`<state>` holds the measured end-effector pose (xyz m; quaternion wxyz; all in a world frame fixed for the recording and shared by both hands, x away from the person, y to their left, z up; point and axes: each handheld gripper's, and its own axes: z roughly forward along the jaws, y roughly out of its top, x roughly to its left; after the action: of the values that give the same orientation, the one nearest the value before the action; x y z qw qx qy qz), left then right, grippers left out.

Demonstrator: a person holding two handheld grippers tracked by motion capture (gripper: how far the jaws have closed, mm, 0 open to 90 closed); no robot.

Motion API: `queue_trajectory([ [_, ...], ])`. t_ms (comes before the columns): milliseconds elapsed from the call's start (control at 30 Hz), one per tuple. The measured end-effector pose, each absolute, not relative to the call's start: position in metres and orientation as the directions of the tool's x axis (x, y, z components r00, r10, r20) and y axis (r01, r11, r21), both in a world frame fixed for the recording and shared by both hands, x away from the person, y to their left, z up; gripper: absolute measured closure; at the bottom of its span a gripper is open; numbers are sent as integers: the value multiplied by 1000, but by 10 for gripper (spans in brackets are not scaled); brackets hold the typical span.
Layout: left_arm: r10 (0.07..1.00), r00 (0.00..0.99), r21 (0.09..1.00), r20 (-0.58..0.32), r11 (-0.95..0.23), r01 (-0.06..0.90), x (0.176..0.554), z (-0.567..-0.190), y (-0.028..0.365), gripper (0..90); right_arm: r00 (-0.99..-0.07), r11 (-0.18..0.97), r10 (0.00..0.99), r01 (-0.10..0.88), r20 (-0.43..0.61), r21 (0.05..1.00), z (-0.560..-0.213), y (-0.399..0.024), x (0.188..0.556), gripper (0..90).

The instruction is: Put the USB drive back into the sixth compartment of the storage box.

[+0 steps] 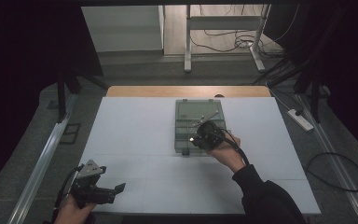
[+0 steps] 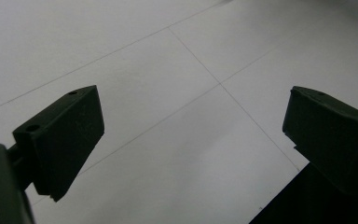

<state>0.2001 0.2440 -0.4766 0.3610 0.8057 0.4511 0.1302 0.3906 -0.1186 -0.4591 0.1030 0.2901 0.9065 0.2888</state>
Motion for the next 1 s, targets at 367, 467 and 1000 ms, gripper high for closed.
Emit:
queue_trajectory([
  [367,821,559,699,-115,-333,632,200,-477,244,51,-795,663,605,476,-39,577,-464,-116,401,782],
  [467,821,559,700,-115,-333,632,200,-477,244,52,-788,658,615,485,-39,576,-466,-116,404,781],
  [1000,821,560,700,-114,-334,632,200,-477,244,52,-785,683,616,491,-65,541,-481,-108,412,777],
])
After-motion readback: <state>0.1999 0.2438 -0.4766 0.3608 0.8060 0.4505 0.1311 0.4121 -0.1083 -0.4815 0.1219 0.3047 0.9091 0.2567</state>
